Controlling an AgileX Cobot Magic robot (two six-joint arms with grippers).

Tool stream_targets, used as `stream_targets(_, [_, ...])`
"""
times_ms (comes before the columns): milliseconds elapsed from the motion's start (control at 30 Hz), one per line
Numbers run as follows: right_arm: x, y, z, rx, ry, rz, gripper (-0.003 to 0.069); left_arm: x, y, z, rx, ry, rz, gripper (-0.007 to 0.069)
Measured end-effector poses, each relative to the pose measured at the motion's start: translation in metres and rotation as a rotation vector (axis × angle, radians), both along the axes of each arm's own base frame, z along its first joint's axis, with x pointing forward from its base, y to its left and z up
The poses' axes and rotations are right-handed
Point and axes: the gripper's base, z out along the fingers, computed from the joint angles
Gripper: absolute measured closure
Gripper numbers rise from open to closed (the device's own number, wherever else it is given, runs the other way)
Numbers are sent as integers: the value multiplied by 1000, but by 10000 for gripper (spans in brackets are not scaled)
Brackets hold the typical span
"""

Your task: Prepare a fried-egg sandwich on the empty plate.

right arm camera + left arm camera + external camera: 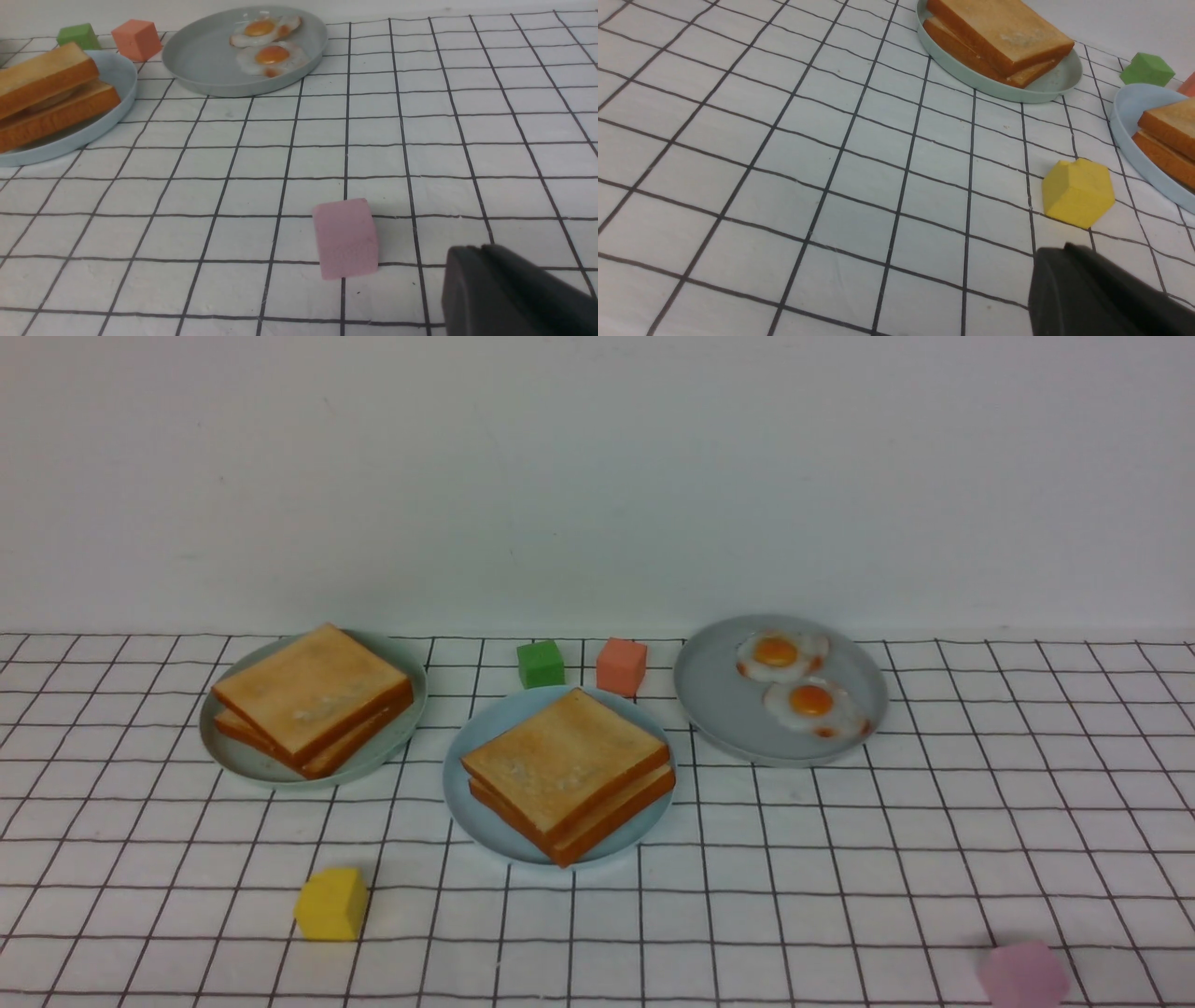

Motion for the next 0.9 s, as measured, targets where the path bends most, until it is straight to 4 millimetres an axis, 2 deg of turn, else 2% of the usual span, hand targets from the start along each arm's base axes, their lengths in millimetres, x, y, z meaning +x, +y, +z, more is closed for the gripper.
stream_targets(900, [0,0,0,0,0,0,582,0,0,0,-1,0,0,630])
